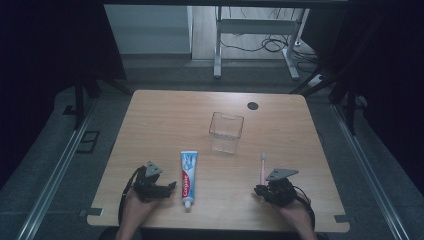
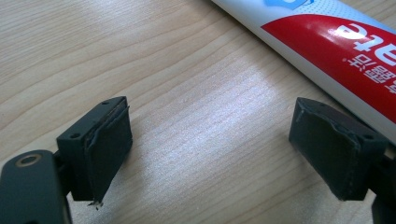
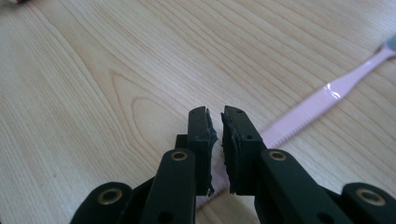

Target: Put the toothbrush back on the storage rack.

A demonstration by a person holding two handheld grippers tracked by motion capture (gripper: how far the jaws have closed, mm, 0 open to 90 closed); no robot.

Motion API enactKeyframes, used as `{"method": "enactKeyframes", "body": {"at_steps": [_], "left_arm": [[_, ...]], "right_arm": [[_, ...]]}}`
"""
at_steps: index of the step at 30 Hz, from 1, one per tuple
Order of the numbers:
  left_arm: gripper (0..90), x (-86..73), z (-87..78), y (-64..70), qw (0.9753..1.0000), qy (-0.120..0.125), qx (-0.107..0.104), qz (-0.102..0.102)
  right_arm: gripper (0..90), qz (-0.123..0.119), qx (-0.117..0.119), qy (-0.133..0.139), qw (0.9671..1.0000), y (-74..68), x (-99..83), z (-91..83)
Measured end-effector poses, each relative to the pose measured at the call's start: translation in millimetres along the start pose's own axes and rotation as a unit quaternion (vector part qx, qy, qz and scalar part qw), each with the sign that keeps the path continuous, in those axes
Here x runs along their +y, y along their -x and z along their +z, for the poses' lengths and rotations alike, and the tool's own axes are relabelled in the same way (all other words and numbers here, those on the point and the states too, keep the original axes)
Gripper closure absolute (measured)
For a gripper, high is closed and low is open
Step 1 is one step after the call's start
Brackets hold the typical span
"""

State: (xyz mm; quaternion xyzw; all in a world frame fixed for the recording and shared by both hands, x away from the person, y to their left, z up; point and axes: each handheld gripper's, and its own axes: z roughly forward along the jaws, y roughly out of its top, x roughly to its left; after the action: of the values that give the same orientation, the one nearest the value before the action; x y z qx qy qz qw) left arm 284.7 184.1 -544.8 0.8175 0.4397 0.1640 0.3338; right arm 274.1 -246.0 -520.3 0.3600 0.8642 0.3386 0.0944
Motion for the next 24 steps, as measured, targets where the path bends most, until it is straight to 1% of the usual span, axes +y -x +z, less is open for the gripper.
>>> {"method": "enactKeyframes", "body": {"at_steps": [11, 22, 24], "left_arm": [[13.1, 0.0, 0.0, 0.0, 1.0000, 0.000, 0.000, 0.000], [13.1, 0.2, 0.1, 0.3, 1.0000, 0.000, 0.001, -0.001], [13.1, 0.1, 0.1, 0.4, 1.0000, 0.000, 0.001, -0.001]], "right_arm": [[80.4, 0.021, -0.013, -0.003, 0.9997, 13.0, -11.6, -12.3], [79.0, 0.030, -0.024, -0.007, 0.9993, 21.7, -18.4, -19.9], [79.0, 0.035, -0.025, -0.009, 0.9990, 24.2, -20.7, -21.0]]}}
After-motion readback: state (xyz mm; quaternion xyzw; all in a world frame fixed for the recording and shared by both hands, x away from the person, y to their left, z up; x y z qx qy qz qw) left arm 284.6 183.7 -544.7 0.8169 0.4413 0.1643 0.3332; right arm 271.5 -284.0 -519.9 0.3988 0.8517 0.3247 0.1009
